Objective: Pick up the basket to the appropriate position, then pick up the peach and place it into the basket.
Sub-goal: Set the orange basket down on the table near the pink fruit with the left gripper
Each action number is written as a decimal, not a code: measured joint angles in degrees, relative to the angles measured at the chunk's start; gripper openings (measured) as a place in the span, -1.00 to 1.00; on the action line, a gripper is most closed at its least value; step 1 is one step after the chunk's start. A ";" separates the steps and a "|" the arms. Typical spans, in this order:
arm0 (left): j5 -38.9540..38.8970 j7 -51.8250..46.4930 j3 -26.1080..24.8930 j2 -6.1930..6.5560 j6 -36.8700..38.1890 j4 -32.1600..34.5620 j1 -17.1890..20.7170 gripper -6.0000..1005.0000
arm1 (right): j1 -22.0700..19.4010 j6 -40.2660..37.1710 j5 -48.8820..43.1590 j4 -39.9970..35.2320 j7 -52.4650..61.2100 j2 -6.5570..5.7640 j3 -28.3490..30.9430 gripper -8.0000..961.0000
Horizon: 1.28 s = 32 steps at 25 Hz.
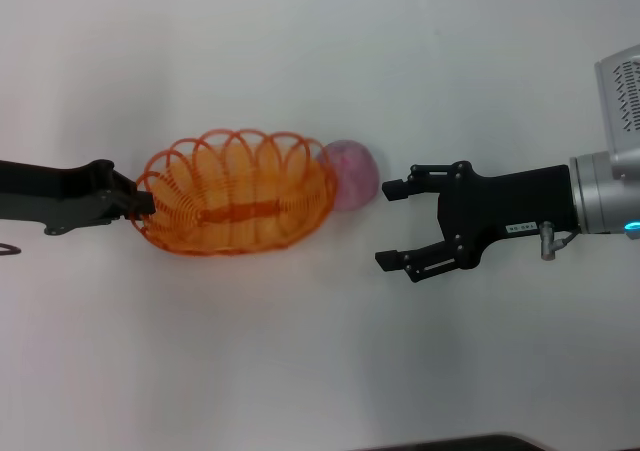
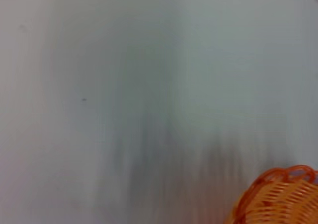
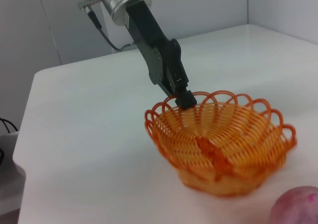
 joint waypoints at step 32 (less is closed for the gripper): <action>-18.56 44.04 -7.85 3.18 6.08 -1.78 7.84 0.23 | -0.14 -0.21 0.42 0.01 -0.06 0.01 0.08 0.97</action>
